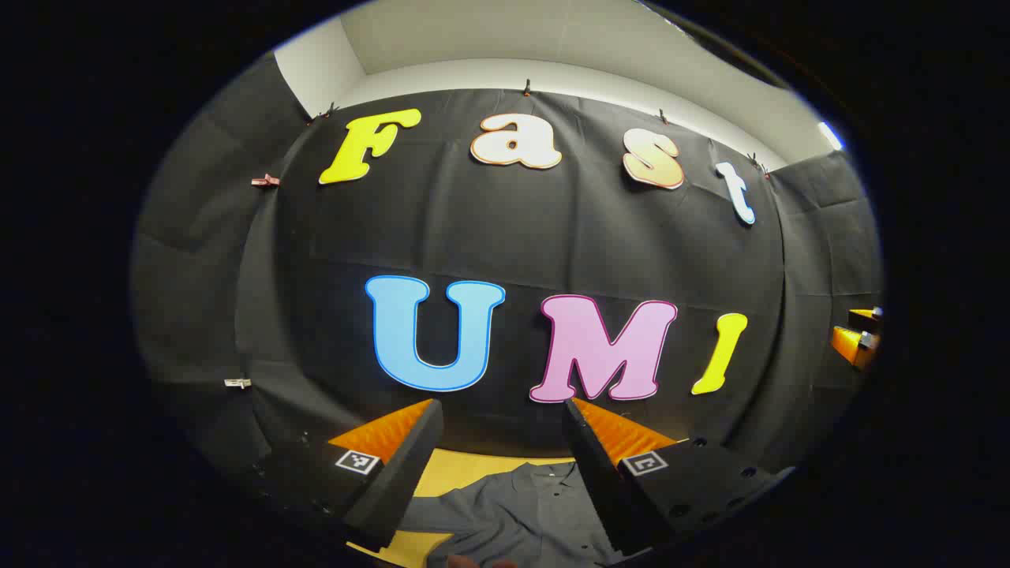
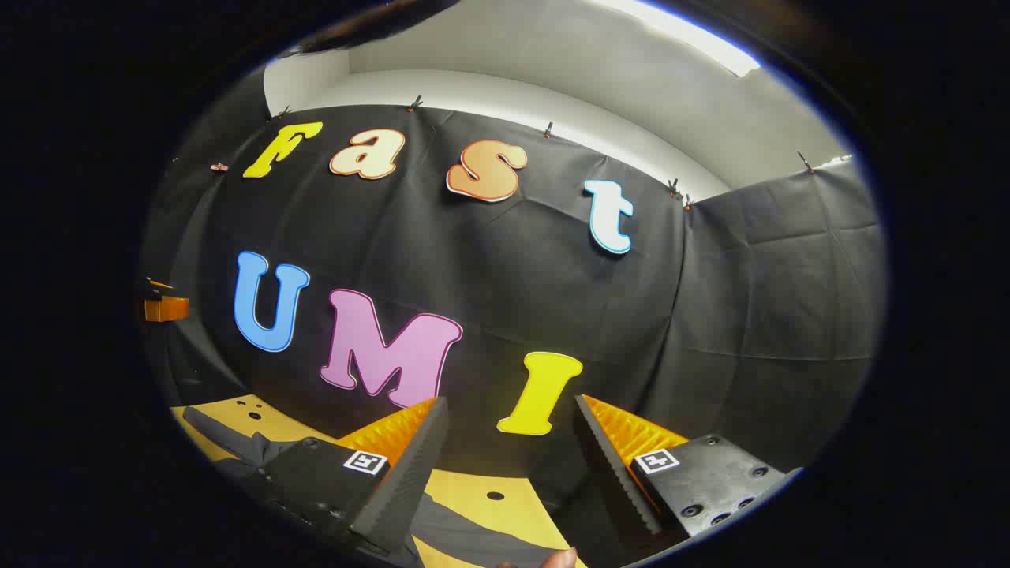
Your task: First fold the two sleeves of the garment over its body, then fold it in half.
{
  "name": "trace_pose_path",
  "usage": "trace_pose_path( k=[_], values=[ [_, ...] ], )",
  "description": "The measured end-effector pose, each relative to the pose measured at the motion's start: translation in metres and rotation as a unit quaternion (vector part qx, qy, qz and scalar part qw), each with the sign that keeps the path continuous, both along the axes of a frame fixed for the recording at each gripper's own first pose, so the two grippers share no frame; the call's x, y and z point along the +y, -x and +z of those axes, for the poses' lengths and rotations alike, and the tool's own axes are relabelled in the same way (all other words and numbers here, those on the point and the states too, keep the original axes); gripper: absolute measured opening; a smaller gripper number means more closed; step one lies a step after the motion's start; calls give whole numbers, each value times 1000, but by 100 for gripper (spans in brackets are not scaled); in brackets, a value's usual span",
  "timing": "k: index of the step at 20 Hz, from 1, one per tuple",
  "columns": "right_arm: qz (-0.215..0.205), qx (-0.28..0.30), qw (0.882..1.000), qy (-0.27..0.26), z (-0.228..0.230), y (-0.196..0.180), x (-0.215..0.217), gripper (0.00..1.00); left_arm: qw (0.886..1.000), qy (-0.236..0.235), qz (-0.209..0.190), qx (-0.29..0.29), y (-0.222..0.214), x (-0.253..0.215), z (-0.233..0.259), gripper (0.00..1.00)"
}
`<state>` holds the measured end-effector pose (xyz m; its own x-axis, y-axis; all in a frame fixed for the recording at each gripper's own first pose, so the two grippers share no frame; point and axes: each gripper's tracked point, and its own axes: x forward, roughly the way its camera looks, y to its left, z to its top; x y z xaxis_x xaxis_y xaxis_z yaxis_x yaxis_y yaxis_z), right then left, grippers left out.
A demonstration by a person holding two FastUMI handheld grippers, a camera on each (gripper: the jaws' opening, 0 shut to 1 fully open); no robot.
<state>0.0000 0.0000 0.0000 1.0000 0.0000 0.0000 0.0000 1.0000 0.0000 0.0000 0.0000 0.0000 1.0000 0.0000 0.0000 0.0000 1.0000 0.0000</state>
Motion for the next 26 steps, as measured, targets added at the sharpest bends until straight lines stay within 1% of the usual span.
trace_pose_path(
  k=[6, 13, 20, 22, 23, 24, 26],
  values=[
    [1, 9, 1000, -7, -6, -2, 0, 97, 1000, 0, -4, 3, 0, -5, -1, 95],
    [-5, 25, 999, -22, -19, -1, -10, 98, 1000, -2, -15, 5, 0, -13, -4, 95],
    [-22, 75, 996, -43, -72, 2, -35, 98, 1000, -6, -20, 16, 0, -35, -9, 95],
    [-28, 90, 995, -40, -92, 2, -41, 98, 1000, -8, -22, 17, 2, -43, -11, 95],
    [-30, 98, 994, -37, -104, 3, -44, 100, 1000, -9, -23, 18, 2, -46, -13, 95],
    [-31, 106, 993, -36, -115, 6, -49, 98, 999, -12, -23, 20, 2, -48, -14, 96],
    [-33, 117, 992, -41, -134, 6, -54, 98, 999, -16, -23, 22, 2, -57, -15, 95]
  ],
)
